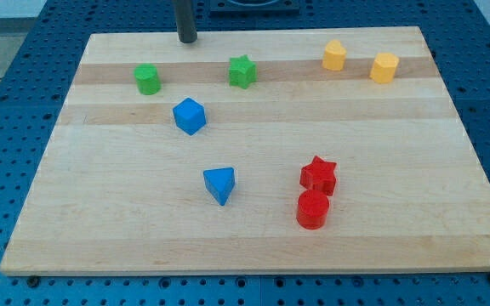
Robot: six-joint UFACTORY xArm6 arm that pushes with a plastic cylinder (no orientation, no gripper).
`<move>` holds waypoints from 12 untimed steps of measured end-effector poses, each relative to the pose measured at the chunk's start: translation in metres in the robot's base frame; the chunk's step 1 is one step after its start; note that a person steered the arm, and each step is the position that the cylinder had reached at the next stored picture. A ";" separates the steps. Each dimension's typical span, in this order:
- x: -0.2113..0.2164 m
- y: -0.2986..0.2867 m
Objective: Put the blue cube diagonally to the top left of the blue triangle
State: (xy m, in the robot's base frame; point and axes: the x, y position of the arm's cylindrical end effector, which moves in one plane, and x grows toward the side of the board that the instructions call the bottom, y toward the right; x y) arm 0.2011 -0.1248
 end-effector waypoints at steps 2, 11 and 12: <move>0.044 -0.037; 0.220 0.002; 0.215 -0.054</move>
